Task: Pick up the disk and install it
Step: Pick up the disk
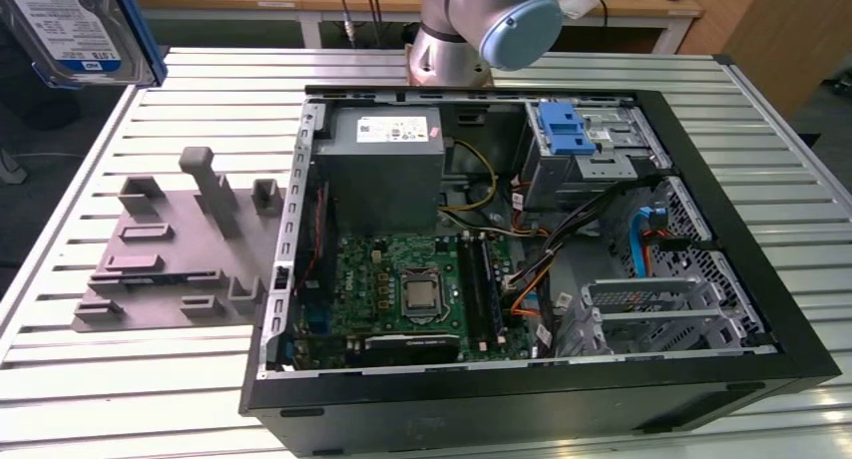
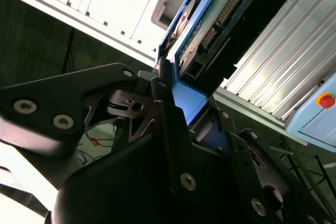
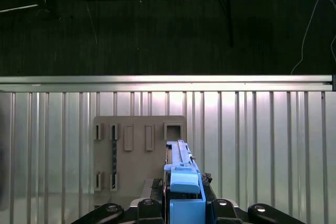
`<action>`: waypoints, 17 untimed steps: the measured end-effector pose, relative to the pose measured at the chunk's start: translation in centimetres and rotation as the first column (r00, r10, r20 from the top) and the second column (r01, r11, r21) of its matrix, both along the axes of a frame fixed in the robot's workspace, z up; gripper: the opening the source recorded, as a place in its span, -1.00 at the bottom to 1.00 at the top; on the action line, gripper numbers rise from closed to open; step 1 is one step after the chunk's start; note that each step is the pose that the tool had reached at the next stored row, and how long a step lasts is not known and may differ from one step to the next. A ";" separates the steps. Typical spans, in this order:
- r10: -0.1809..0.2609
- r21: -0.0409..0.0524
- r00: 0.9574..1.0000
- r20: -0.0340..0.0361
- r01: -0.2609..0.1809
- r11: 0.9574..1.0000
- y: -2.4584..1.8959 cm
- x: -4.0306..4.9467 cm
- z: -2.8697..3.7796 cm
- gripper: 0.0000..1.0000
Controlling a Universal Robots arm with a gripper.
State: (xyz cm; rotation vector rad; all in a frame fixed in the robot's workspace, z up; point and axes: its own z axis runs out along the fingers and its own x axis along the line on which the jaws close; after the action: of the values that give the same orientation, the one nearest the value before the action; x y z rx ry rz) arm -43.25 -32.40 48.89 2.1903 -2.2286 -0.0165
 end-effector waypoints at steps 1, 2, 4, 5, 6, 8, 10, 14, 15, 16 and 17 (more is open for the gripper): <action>0.000 0.000 1.000 0.000 0.000 1.000 0.00 0.00 0.00 -0.27; 0.000 0.000 1.000 0.000 0.000 1.000 0.00 0.01 0.00 -0.27; 0.000 0.000 1.000 0.000 0.000 1.000 0.00 0.05 0.00 -0.27; 0.000 0.000 1.000 0.000 0.000 1.000 0.00 0.06 0.00 -0.27; 0.000 0.000 1.000 0.000 0.000 1.000 0.00 0.07 0.00 -0.27; 0.000 0.000 1.000 0.000 0.000 1.000 0.00 0.09 0.00 -0.27; 0.000 0.000 1.000 0.000 0.000 1.000 0.00 0.10 0.00 -0.27; 0.000 0.000 1.000 0.000 0.000 1.000 0.00 0.16 0.00 -0.27; 0.000 0.000 1.000 0.000 0.000 1.000 0.00 0.18 0.01 -0.27; 0.000 0.000 1.000 0.000 0.000 1.000 0.00 0.22 0.01 -0.27; 0.000 0.000 1.000 0.000 0.000 1.000 0.00 0.26 0.00 -0.27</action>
State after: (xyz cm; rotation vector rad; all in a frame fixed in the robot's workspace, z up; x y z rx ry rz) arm -43.00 -32.40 48.89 2.1902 -2.2286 -0.0165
